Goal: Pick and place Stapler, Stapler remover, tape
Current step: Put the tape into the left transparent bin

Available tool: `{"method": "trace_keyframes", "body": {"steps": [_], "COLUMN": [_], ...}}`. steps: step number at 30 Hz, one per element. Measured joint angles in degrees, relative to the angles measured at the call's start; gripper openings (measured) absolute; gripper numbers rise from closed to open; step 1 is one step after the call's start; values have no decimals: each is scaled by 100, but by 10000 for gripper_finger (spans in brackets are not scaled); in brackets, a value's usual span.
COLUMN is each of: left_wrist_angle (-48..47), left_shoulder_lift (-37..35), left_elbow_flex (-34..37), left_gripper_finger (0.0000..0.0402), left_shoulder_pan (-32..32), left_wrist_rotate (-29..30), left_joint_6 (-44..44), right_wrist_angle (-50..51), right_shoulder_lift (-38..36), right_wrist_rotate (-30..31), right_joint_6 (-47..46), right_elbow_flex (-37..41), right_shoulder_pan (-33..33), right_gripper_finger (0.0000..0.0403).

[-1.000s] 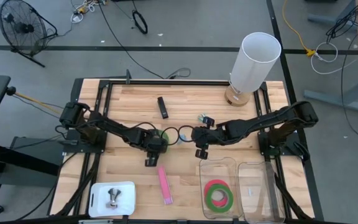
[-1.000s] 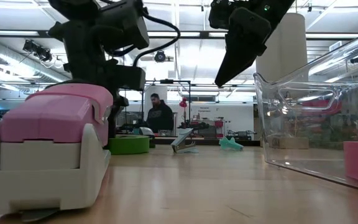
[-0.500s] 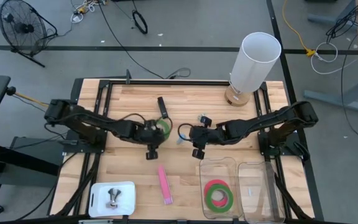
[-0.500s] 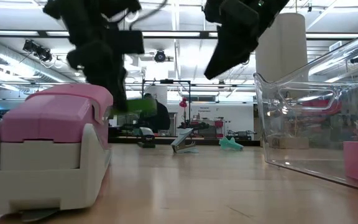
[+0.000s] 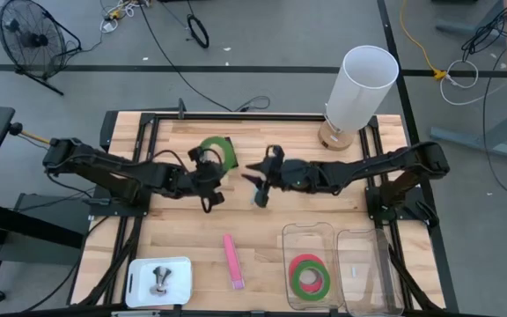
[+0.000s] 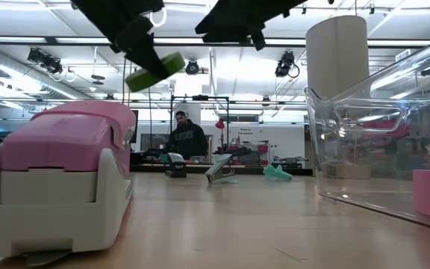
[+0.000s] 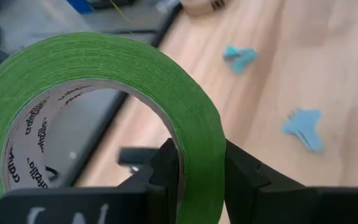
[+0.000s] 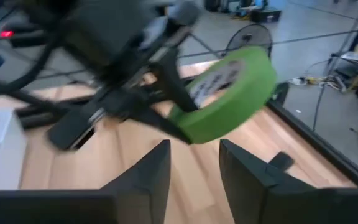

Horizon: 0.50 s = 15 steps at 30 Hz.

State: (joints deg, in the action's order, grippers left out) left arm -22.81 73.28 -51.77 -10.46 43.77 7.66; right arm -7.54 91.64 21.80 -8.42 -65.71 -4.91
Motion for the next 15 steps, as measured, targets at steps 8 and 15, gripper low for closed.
{"method": "trace_keyframes", "body": {"steps": [8,15], "left_wrist_angle": [1007,1327], "left_shoulder_lift": [17,17], "left_elbow_flex": [-4,-4], "left_gripper_finger": [87,87], "left_shoulder_pan": [-324,-432], "left_wrist_rotate": [912,1195], "left_joint_6": [-818,-1095], "right_wrist_angle": [-547,-1216], "right_shoulder_lift": [63,107], "right_wrist_rotate": [-483,-486], "right_joint_6": [-518,-704], "right_elbow_flex": [0,0], "right_shoulder_pan": [419,441], "right_gripper_finger": [219,278]}}
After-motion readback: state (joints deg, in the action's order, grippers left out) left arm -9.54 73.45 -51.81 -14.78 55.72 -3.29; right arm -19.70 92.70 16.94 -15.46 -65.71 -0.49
